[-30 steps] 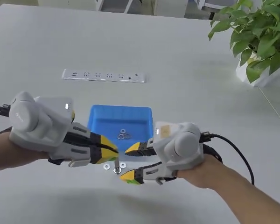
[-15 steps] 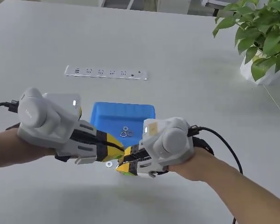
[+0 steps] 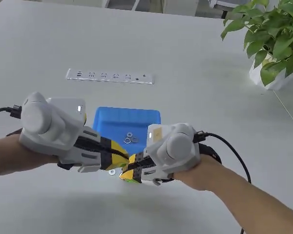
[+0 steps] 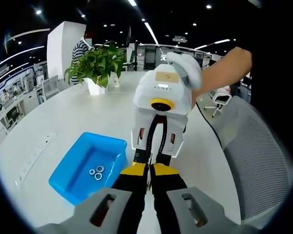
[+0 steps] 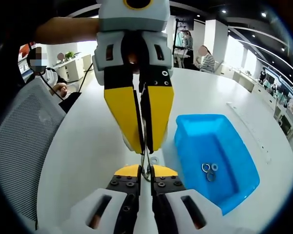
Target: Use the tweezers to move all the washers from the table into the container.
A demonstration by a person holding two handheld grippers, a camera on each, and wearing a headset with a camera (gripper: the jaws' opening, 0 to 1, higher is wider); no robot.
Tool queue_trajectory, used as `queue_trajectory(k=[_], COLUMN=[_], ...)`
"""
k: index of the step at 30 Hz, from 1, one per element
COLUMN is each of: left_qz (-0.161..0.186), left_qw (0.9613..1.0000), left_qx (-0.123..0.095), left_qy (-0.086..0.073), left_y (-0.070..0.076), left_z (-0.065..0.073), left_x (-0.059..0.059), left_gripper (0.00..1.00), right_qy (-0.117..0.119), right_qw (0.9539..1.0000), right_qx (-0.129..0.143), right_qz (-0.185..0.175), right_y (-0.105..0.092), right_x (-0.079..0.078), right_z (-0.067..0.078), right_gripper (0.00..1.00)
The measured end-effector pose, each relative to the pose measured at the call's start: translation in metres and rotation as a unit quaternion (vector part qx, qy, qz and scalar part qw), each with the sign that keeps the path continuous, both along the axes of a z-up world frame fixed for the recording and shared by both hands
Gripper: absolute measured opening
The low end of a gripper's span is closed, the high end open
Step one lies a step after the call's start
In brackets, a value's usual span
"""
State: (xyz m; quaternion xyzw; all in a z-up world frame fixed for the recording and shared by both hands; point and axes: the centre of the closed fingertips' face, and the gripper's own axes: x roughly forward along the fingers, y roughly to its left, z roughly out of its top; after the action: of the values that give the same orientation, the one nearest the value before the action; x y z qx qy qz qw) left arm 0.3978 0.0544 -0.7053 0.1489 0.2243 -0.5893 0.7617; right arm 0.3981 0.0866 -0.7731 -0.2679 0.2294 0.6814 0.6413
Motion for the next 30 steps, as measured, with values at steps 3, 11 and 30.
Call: queue_trajectory(k=[3,11,30], left_qz=[0.004,0.014,0.074], left_qw=[1.0,0.9999,0.997], left_qx=[0.002,0.006,-0.025], left_qy=[0.003,0.005,0.001], left_y=[0.001,0.004,0.028], left_z=[0.0,0.0,0.018], left_x=[0.0,-0.002,-0.006], left_gripper=[0.07,0.12,0.4], right_qy=[0.002,0.004,0.009], right_qw=[1.0,1.0,0.9999], right_qx=[0.0,-0.002,0.004], right_qz=[-0.001,-0.004,-0.003], right_y=[0.0,0.0,0.002], right_x=[0.0,-0.001,-0.002], right_z=[0.0,0.0,0.017], right_gripper=[0.07,0.07,0.07])
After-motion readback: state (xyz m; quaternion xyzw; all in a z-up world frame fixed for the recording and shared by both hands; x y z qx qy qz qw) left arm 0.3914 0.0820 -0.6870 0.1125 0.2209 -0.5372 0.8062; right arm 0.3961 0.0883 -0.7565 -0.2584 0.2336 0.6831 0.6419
